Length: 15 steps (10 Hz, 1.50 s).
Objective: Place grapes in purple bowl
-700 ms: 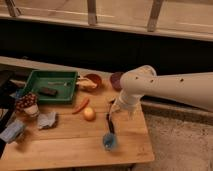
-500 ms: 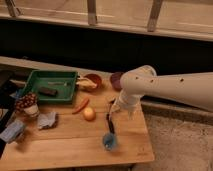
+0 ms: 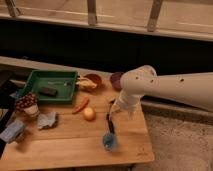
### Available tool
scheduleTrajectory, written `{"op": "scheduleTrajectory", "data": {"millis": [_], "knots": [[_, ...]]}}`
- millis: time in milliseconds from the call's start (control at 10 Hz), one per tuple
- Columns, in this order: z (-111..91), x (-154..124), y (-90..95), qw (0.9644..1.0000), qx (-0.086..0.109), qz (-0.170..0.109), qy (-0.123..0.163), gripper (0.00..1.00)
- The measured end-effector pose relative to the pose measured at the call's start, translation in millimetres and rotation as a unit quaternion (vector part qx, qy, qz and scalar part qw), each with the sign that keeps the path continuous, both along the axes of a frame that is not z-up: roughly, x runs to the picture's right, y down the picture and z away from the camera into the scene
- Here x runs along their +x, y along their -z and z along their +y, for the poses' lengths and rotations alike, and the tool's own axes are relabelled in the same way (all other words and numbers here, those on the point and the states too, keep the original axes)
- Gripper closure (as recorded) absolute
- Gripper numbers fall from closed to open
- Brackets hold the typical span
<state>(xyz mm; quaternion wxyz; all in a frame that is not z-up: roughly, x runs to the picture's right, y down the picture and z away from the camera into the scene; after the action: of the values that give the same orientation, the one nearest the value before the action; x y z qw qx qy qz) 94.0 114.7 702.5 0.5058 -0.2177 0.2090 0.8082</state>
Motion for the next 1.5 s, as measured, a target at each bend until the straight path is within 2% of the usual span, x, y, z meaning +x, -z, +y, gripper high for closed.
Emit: {"op": "scheduleTrajectory", "data": {"millis": [1300,1500], "knots": [[0.5,0.3,-0.3,1.0000,-0.001,0.000,0.000,0.36],[0.5,2.5,-2.2,1.0000,0.000,0.009,-0.002,0.36]]}}
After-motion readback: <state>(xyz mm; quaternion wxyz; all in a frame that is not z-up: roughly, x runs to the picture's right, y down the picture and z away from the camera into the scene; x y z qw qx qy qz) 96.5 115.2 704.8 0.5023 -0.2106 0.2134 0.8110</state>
